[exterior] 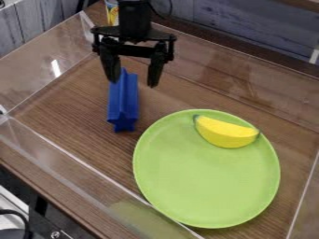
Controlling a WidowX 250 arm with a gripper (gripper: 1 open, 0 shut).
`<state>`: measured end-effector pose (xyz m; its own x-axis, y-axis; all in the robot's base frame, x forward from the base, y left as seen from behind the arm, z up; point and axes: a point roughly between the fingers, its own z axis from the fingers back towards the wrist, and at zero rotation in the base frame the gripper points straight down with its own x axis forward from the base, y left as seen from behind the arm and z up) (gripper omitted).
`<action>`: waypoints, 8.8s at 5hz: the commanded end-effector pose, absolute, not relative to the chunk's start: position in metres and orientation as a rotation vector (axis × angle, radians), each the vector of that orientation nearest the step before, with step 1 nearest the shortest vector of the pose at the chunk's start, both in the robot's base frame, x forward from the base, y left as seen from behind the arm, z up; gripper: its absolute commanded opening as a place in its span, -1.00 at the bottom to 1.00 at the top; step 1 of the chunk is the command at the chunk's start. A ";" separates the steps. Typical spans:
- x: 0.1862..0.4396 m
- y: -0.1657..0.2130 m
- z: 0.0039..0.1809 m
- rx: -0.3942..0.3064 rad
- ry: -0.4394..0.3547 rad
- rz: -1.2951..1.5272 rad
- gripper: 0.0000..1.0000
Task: Put the blue object in the green plate
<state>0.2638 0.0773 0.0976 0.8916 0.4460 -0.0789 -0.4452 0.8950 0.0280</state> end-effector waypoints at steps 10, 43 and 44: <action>0.253 0.093 0.041 0.033 0.000 0.492 -1.00; 0.259 -0.146 0.091 -0.026 -0.050 0.791 1.00; 0.252 -0.147 0.090 -0.022 -0.048 0.840 1.00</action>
